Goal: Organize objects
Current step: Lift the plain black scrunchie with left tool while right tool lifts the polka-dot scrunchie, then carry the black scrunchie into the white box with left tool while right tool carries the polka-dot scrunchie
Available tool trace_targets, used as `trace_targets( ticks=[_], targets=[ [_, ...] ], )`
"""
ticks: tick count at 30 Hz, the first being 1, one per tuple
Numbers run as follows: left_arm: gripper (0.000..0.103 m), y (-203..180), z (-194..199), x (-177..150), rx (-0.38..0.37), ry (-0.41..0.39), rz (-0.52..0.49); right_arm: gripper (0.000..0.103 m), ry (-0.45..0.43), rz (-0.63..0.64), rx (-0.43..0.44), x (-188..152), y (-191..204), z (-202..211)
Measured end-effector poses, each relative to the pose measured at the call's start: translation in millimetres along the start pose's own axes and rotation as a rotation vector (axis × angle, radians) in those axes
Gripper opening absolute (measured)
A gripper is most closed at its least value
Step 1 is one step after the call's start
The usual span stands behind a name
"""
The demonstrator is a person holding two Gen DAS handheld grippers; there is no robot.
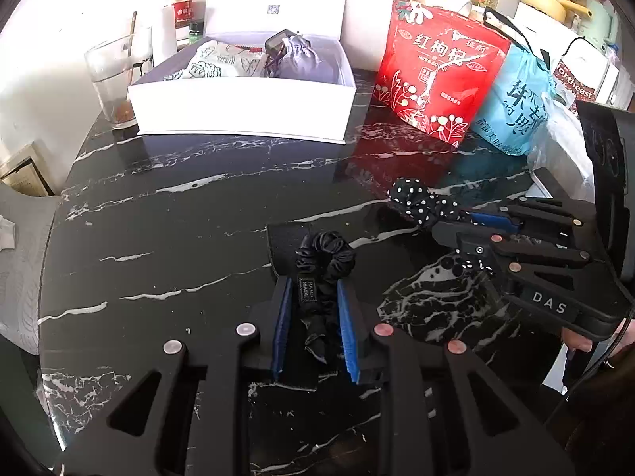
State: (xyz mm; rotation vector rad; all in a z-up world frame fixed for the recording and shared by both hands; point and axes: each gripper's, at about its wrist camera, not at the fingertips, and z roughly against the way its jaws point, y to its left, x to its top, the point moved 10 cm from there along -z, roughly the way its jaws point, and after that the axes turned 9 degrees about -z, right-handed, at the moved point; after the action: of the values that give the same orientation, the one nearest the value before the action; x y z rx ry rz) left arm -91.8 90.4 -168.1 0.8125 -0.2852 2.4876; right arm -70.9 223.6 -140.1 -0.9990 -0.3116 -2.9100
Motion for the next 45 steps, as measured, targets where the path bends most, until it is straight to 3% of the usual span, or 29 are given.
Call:
trace_targets(
  ticks=[18,29,45],
  targets=[
    [0.022,-5,57,22,0.068,-0.064,-0.024,0.015,-0.073,0.068,0.042,14,26,57],
    [0.022,1,81,72,0.084,-0.134,-0.055,0.015,-0.128,0.14,0.056,49,43,78],
    [0.022,53,54,166,0.114,-0.172,-0.065,0.015,-0.173,0.12,0.005,132,32,56]
  ],
)
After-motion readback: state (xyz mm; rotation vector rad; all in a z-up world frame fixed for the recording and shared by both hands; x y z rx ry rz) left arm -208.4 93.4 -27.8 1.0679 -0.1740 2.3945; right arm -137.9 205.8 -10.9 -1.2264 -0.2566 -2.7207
